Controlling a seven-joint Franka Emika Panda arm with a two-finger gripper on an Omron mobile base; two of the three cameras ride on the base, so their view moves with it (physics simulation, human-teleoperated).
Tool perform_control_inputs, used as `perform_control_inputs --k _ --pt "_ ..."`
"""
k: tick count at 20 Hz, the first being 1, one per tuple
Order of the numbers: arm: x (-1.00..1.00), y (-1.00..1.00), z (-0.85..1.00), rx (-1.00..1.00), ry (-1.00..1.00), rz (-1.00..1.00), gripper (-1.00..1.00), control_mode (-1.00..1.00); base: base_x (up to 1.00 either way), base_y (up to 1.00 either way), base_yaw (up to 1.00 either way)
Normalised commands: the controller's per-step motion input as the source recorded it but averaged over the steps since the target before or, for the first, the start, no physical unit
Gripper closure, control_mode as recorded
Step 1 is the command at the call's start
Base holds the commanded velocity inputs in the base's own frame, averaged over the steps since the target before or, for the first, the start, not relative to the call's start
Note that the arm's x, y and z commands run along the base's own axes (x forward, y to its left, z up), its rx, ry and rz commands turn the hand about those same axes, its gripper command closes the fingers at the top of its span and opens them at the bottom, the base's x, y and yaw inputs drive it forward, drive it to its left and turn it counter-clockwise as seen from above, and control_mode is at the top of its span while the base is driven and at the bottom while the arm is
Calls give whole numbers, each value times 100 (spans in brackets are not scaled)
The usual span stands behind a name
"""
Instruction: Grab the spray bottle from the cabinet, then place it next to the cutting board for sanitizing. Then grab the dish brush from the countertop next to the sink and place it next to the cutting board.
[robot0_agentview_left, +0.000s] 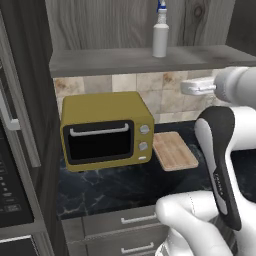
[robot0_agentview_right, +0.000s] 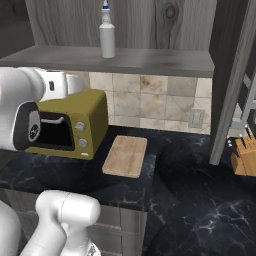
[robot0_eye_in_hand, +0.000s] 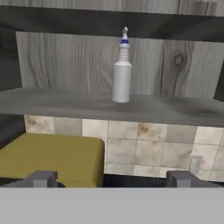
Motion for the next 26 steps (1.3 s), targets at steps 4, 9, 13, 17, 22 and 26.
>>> perform_control_inputs --k 4,9,13,17,22,26 --pt "-16 0 100 0 -33 0 -100 -100 0 0 0" --pt "3 -1 70 2 -17 0 -100 -100 0 0 0" --pt "33 -4 26 6 0 0 -100 -100 0 0 0" --pt "55 -5 9 1 3 0 -100 -100 0 0 0" --pt "63 -5 -5 0 0 1 -100 -100 0 0 0" --pt "69 -7 -7 0 -2 0 -100 -100 0 0 0"
